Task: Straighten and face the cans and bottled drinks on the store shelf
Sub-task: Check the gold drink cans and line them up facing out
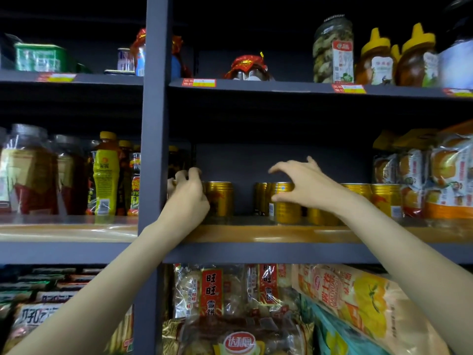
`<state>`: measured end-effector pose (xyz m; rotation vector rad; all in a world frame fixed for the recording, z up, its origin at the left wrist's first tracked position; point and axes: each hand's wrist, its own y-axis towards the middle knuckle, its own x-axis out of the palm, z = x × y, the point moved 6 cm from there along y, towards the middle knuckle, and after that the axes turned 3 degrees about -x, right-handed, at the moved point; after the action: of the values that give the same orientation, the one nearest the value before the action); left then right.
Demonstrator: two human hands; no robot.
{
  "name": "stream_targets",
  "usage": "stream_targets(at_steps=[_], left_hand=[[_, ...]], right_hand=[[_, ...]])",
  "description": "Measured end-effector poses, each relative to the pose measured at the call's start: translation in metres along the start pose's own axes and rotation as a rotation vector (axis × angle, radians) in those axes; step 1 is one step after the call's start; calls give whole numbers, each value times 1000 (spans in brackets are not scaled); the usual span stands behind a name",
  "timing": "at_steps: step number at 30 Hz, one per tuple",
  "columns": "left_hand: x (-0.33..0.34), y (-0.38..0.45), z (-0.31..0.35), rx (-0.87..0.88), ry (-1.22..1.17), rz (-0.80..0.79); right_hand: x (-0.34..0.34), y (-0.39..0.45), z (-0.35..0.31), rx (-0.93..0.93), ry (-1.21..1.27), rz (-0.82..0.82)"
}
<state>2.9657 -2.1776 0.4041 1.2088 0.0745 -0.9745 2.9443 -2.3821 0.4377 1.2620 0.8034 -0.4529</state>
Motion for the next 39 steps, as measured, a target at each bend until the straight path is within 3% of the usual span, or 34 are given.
stream_targets(at_steps=[2,4,8,10,13,18,23,26,31,33,34,37,39], left_hand=[[1,0,-1,22,-23,3],[1,1,1,53,-56,0],[0,1,3,104,-95,7],[1,1,2,115,-99,23],[3,1,1,144,-61,74],[5,3,-2,137,20,124],[8,3,-2,148,40,115],[6,1,-1,174,37,174],[-6,-7,14,319,-29,282],[-11,-21,31,386,-127,301],[-10,-28,42,387,-222,237],[5,-41,63,226,-606,-49],[10,-40,65,145,-847,-85]], right_hand=[[1,15,-22,-105,168,11],[15,35,-40,-162,268,-92],[60,70,-46,-93,242,-331],[76,80,-45,-54,343,-348],[84,89,-45,1,479,-242],[75,85,-50,-16,431,-110],[18,54,-52,-104,325,225],[-18,32,-35,-39,496,289],[-28,-4,-3,172,1081,216],[-29,-16,0,178,1210,231],[-30,-22,-1,172,1269,247],[-28,-32,-7,156,1481,283],[-26,-35,-8,159,1586,289]])
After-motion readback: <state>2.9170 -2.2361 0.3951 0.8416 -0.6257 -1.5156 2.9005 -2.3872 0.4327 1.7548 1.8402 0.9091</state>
